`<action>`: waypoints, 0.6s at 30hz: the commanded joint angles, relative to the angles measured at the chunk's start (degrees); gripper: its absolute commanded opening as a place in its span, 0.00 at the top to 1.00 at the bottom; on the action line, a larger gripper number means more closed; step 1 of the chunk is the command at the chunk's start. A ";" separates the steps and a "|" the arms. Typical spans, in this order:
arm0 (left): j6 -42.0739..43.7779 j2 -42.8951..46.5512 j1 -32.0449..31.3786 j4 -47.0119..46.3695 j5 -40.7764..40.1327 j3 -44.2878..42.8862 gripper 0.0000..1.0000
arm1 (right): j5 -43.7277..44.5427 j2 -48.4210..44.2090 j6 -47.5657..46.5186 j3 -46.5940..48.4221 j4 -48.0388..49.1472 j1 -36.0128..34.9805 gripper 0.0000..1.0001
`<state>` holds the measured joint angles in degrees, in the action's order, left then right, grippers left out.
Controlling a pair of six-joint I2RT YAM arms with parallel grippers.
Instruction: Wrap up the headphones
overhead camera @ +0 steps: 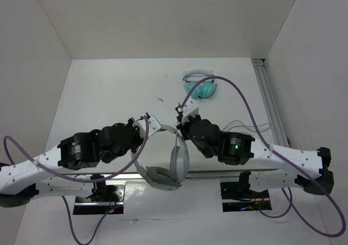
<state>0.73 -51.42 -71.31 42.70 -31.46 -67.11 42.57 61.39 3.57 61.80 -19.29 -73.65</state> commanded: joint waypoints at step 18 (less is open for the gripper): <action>-1.87 9.67 -0.67 -8.14 23.99 -3.82 1.00 | -47.56 -2.68 -5.24 -13.28 22.71 16.51 0.86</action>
<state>1.28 -43.40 -70.24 44.38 -18.85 -66.83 1.43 56.69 -1.21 49.30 -3.66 -59.53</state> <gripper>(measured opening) 0.165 0.139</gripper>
